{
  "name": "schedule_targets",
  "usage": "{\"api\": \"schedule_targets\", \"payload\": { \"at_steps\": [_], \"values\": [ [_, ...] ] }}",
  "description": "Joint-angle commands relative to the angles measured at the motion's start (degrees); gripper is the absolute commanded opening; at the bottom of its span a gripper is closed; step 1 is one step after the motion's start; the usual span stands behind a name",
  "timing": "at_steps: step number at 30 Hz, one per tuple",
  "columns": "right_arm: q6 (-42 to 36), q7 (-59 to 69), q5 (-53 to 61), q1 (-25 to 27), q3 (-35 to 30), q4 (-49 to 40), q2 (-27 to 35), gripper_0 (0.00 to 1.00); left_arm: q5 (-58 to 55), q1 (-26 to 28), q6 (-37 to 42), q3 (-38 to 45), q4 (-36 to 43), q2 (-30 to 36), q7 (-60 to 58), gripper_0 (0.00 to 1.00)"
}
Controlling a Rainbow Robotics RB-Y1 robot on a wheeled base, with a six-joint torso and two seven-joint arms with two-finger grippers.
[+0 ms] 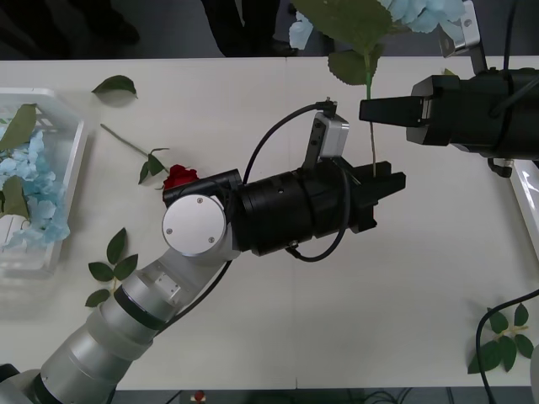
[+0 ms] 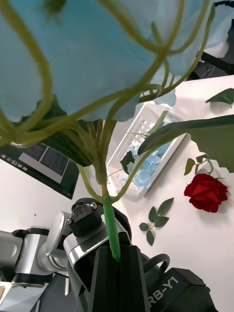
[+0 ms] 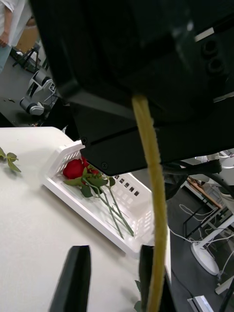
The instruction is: Place the red flowers into the right box and the blue flowers into the left box. If a person shows an open palm, hand one flower to the person first, then continue sorting.
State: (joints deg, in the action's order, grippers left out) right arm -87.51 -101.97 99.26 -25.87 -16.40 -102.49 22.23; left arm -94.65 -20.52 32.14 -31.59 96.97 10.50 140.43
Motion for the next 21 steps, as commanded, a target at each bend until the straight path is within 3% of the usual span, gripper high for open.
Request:
{"api": "schedule_targets", "payload": {
  "at_steps": [1, 6, 8, 10, 11, 12, 21],
  "values": [
    [0.32, 0.98, 0.50, -0.41, -0.39, -1.48, 0.79, 0.00, -0.98, -0.74, -1.38, 0.03, 2.87, -1.71, -1.21, 0.00],
    [0.32, 0.98, 0.50, -0.41, -0.39, -1.48, 0.79, 0.01, -1.07, -0.66, -1.64, 0.38, 2.87, -1.63, -1.21, 0.00],
    [0.32, 0.98, 0.50, -0.41, -0.39, -1.48, 0.79, 0.17, -1.16, -0.66, -1.64, 0.38, 2.87, -1.45, -1.21, 0.00],
    [0.32, 0.98, 0.50, -0.41, -0.39, -1.48, 0.79, 0.52, -1.24, -0.57, -1.64, 0.56, 2.87, -1.36, -1.21, 0.00],
    [0.32, 0.98, 0.50, -0.41, -0.39, -1.48, 0.79, 0.84, -1.24, -0.48, -1.64, 0.56, 2.96, -1.27, -1.21, 0.00],
    [0.32, 0.98, 0.50, -0.41, -0.39, -1.48, 0.79, 1.00, -1.24, -0.31, -1.64, 0.65, 3.05, -1.19, -1.21, 0.00],
    [0.32, 0.98, 0.50, -0.41, -0.39, -1.48, 0.79, 1.00, -1.24, 0.75, 0.38, 3.37, 6.56, 2.68, -3.15, 0.00]
  ]
}}
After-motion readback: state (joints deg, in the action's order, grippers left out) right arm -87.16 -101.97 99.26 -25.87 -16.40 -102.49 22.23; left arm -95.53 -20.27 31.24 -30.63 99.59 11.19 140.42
